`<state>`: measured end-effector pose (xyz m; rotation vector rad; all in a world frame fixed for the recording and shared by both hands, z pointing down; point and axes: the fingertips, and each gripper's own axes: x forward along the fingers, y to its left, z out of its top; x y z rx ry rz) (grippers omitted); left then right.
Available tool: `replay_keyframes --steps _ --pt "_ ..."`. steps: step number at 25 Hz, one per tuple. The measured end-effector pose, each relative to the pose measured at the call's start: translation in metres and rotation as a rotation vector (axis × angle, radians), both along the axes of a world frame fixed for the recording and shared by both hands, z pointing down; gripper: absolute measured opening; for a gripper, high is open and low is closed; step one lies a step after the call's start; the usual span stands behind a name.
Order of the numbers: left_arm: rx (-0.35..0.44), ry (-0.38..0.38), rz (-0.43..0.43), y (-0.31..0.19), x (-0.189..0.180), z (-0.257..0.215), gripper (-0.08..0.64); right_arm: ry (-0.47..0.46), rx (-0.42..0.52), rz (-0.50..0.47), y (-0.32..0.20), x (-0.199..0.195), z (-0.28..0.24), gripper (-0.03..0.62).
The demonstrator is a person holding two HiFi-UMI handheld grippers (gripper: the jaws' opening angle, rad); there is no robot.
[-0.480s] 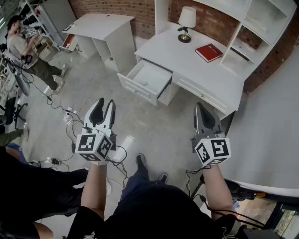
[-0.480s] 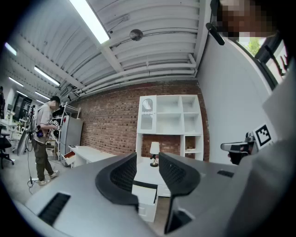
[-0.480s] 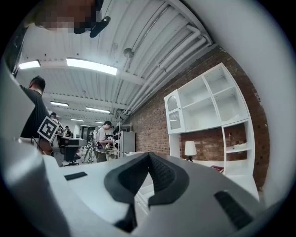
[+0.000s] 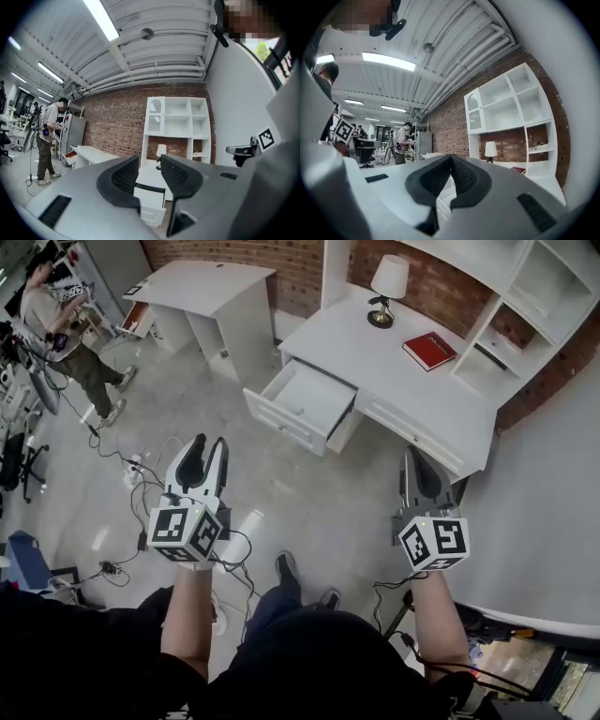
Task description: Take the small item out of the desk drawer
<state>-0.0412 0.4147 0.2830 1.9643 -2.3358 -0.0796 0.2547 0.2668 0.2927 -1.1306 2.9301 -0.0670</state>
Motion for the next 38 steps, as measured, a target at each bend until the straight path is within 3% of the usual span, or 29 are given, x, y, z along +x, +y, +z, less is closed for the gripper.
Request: replay_keyframes --steps 5,7,8,13,17,27,38 --pt "0.033 0.015 0.014 -0.018 -0.05 0.004 0.146 0.01 0.036 0.07 -0.025 -0.027 -0.004 0.011" --pt "0.051 0.028 0.053 -0.026 -0.068 0.0 0.148 0.019 0.066 0.053 -0.03 -0.046 -0.014 0.119" --pt "0.061 0.032 0.071 -0.03 -0.076 -0.002 0.154 0.024 0.08 0.047 -0.031 -0.056 -0.02 0.141" --pt "0.095 0.034 0.147 -0.046 -0.102 -0.008 0.219 0.055 0.122 0.048 -0.036 -0.091 -0.036 0.173" --pt "0.078 0.025 0.185 -0.057 -0.111 -0.004 0.245 0.035 0.095 0.023 -0.043 -0.113 -0.035 0.192" --pt "0.065 0.021 0.089 -0.096 -0.151 0.004 0.244 -0.007 0.03 0.009 -0.101 -0.144 -0.013 0.196" --pt "0.016 0.021 0.009 -0.19 -0.169 0.002 0.244 -0.055 0.003 -0.053 -0.226 -0.175 -0.004 0.186"
